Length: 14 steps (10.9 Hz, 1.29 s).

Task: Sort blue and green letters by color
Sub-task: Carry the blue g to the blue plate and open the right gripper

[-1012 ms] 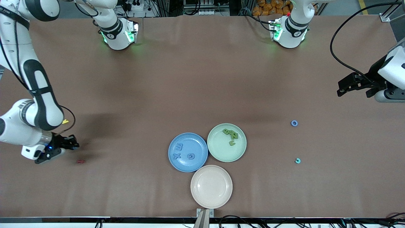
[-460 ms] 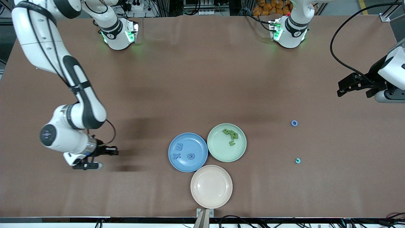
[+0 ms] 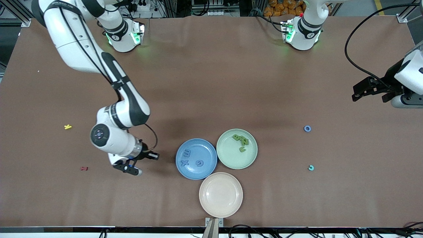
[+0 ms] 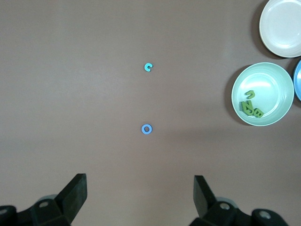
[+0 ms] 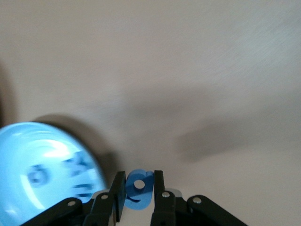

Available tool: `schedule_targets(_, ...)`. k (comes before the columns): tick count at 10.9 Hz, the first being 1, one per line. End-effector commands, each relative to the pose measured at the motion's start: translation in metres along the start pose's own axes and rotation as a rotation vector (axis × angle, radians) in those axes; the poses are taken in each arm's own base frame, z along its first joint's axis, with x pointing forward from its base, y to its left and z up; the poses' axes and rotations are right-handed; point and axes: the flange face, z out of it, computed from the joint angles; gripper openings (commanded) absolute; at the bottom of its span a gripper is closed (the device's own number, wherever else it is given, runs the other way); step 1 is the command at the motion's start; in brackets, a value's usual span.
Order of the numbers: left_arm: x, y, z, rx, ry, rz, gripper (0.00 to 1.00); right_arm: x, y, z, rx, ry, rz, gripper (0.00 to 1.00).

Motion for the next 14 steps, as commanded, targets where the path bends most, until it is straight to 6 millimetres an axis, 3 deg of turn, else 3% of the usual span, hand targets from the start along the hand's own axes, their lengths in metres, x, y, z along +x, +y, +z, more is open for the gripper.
schedule_targets(1, 0.000, -0.001, -0.001, -0.014, 0.006, 0.001, 1.00, -0.026, -0.061, 0.006, 0.239, -0.036, 0.325, 0.00)
schedule_targets(3, 0.000, -0.001, -0.001, -0.014, 0.006, 0.001, 1.00, -0.037, -0.077, 0.006, 0.292, -0.047, 0.498, 0.05)
schedule_targets(4, 0.001, -0.001, -0.001, -0.014, 0.008, 0.001, 1.00, -0.041, -0.082, 0.008, 0.299, -0.050, 0.561, 0.57)
schedule_targets(5, 0.001, -0.001, -0.002, -0.014, 0.011, 0.001, 1.00, -0.049, -0.090, 0.010, 0.299, -0.036, 0.548, 1.00)
schedule_targets(8, 0.001, 0.000, -0.001, -0.014, 0.009, 0.002, 1.00, -0.044, -0.081, 0.011, 0.248, 0.011, 0.502, 1.00)
schedule_targets(10, 0.001, -0.002, -0.001, -0.014, 0.010, -0.001, 1.00, -0.039, -0.063, 0.016, 0.127, 0.030, 0.362, 1.00)
schedule_targets(12, 0.001, -0.002, -0.001, -0.014, 0.010, -0.001, 1.00, -0.027, -0.009, 0.023, 0.002, 0.019, 0.177, 1.00)
schedule_targets(14, 0.001, -0.002, 0.000, -0.014, 0.008, -0.001, 1.00, -0.009, 0.064, 0.016, -0.094, 0.018, 0.010, 1.00)
